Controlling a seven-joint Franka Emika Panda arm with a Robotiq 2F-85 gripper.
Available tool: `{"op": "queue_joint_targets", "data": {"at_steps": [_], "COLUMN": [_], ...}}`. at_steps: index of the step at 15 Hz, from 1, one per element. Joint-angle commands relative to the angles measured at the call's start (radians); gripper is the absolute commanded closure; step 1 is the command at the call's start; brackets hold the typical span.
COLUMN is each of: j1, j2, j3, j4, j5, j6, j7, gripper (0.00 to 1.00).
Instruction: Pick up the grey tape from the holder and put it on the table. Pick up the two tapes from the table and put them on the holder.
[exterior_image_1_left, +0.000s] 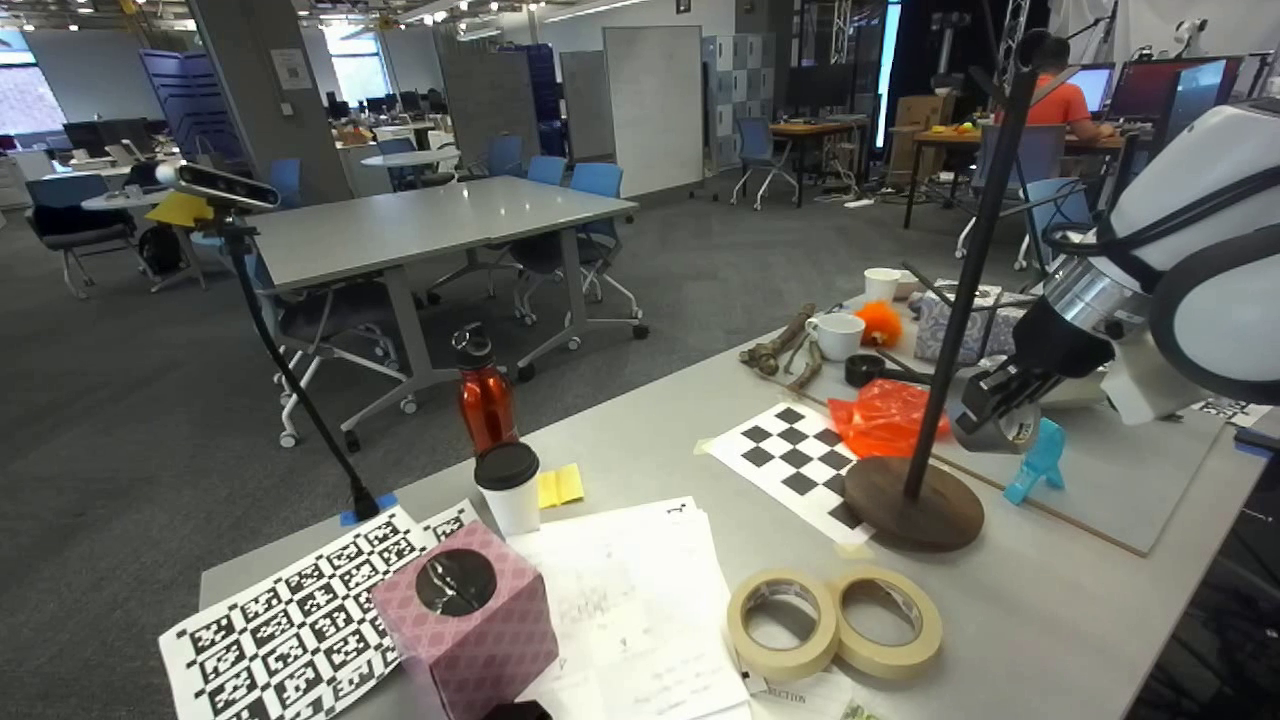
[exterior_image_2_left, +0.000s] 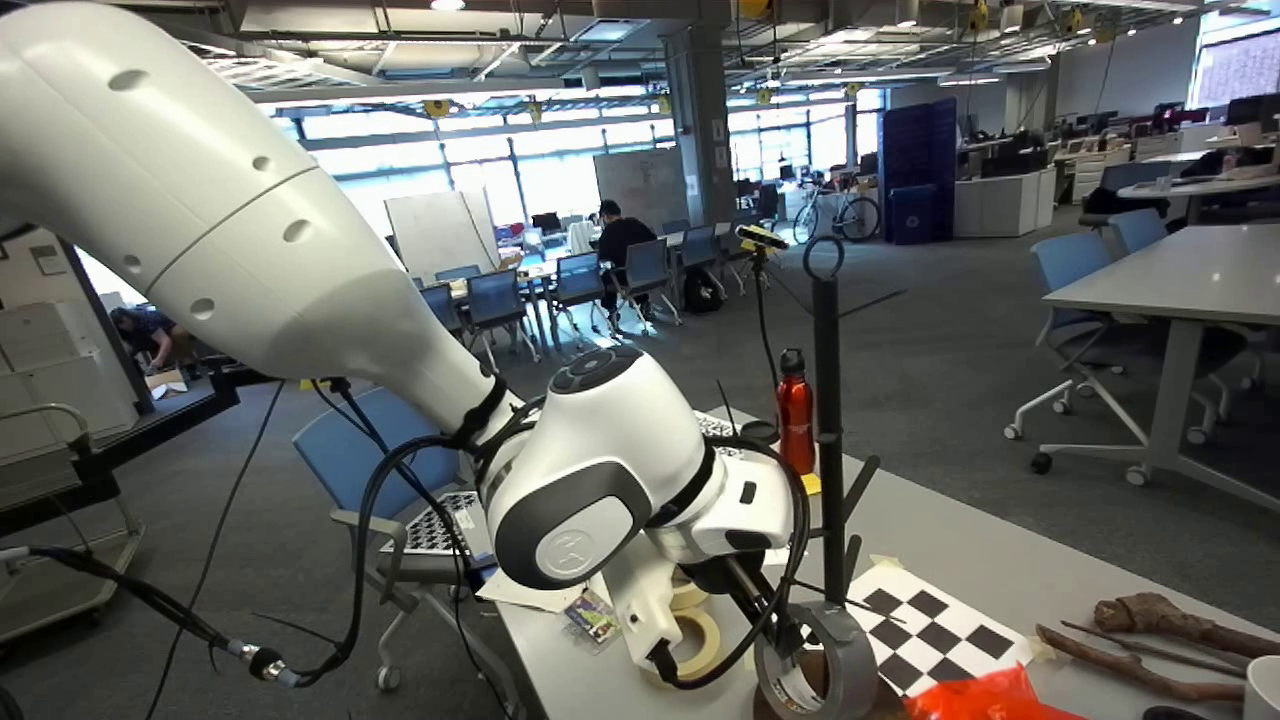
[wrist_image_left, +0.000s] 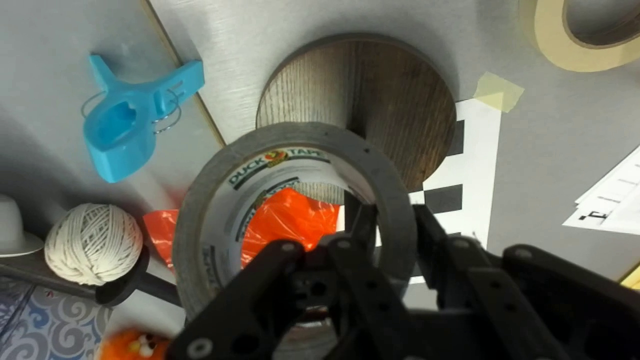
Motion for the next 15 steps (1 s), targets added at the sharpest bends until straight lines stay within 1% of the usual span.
{"op": "queue_joint_targets", "data": {"at_steps": [1, 9, 11, 14, 15], "j1": [0.023, 0.042, 0.041, 0.026, 0.028], "j2": [-0.019, -0.014, -0.012, -0.021, -0.02], "j3": [-0.039, -0.054, -0.05, -0.021, -0.022], "j4": [-0.026, -0.013, -0.005, 0.0, 0.003], "j5": [-0.009, -0.017, -0.013, 0.007, 0.006], "j6": [0.028, 0.017, 0.016, -0.002, -0.001], "j7": [0.033, 0.057, 0.055, 0.037, 0.039], "gripper": [0.94, 0.94, 0.94, 0.94, 0.94]}}
